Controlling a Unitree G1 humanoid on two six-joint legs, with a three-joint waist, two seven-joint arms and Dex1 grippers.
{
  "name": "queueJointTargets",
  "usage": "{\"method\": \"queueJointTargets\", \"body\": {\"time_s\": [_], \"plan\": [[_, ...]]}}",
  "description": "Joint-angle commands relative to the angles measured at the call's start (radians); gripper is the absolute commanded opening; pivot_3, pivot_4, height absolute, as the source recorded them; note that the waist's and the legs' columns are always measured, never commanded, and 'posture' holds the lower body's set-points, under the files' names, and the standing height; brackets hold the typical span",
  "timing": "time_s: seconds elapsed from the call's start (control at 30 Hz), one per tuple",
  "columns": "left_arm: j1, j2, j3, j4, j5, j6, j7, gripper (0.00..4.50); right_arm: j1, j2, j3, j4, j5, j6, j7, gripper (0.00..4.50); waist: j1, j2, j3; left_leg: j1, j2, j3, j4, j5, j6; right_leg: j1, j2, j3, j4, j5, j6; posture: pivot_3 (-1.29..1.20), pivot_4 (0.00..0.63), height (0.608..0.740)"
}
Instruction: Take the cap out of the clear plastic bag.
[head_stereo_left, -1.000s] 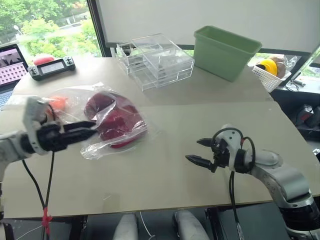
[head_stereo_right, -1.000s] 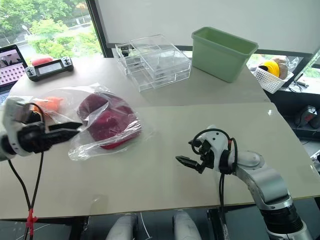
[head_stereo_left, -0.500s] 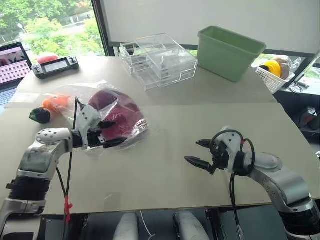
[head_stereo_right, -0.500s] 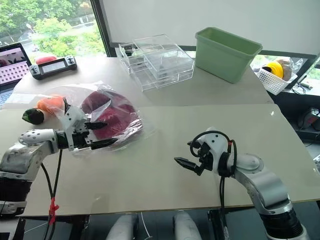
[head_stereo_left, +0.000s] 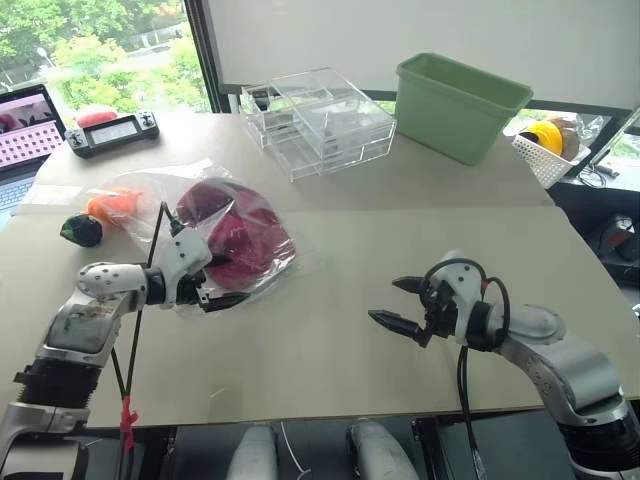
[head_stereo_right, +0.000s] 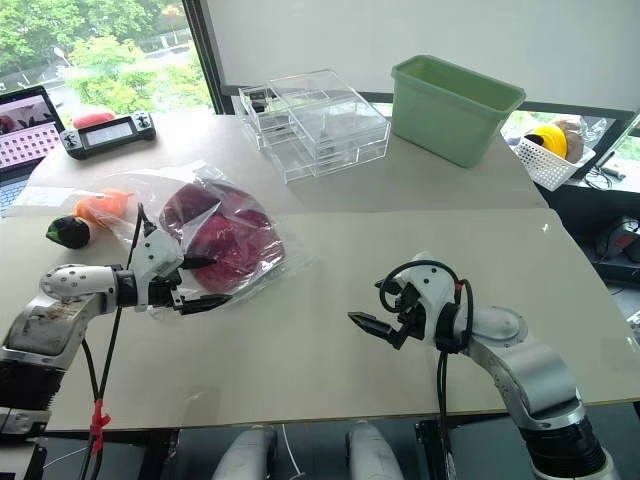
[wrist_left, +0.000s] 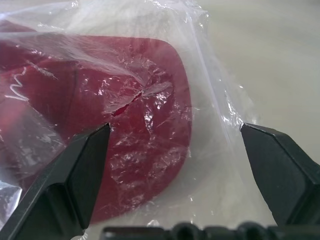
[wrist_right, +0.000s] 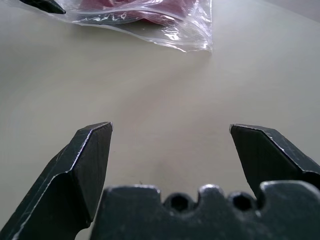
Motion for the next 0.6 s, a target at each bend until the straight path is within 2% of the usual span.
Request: {"method": "queueJointTargets", "body": {"time_s": [0.03,0.1,0.2,0.53,0.57,0.6], "plan": [[-0.026,-0.011,-0.004,0.016,0.052,-0.065,0.035,4.47,-0.019,0.006,-0.018,-0.022,0.011,-0.003,-0.003,4.5,0.0,0.0,0.0,0.0,0.0,0.0,0.0,0.0,0.0,0.0,0.0,0.0,0.0,0.0,0.0,0.0,0.15,0.735],[-0.028,-0.012,-0.01,0.028,0.077,-0.096,0.04,4.47,-0.021,0.008,-0.018,-0.02,0.011,-0.004,-0.004,4.5,-0.002,0.0,0.0,0.0,0.0,0.0,0.0,0.0,0.0,0.0,0.0,0.0,0.0,0.0,0.0,0.0,0.15,0.735],[-0.033,-0.011,-0.017,0.041,0.094,-0.117,0.032,3.73,-0.024,0.01,-0.017,-0.017,0.009,-0.006,-0.003,4.5,-0.002,0.0,0.0,0.0,0.0,0.0,0.0,0.0,0.0,0.0,0.0,0.0,0.0,0.0,0.0,0.0,0.15,0.735],[-0.024,-0.017,-0.024,0.046,0.125,-0.147,0.03,0.27,-0.018,0.015,-0.018,-0.02,0.005,-0.008,-0.009,4.5,-0.001,0.0,0.0,0.0,0.0,0.0,0.0,0.0,0.0,0.0,0.0,0.0,0.0,0.0,0.0,0.0,0.15,0.735],[-0.024,-0.019,-0.024,0.044,0.128,-0.148,0.034,0.07,-0.017,0.015,-0.017,-0.021,0.005,-0.009,-0.01,4.5,-0.001,0.0,0.0,0.0,0.0,0.0,0.0,0.0,0.0,0.0,0.0,0.0,0.0,0.0,0.0,0.0,0.15,0.735],[-0.025,-0.021,-0.024,0.044,0.132,-0.148,0.037,0.07,-0.016,0.016,-0.017,-0.021,0.005,-0.009,-0.011,4.5,-0.001,0.0,0.0,0.0,0.0,0.0,0.0,0.0,0.0,0.0,0.0,0.0,0.0,0.0,0.0,0.0,0.15,0.735]]}}
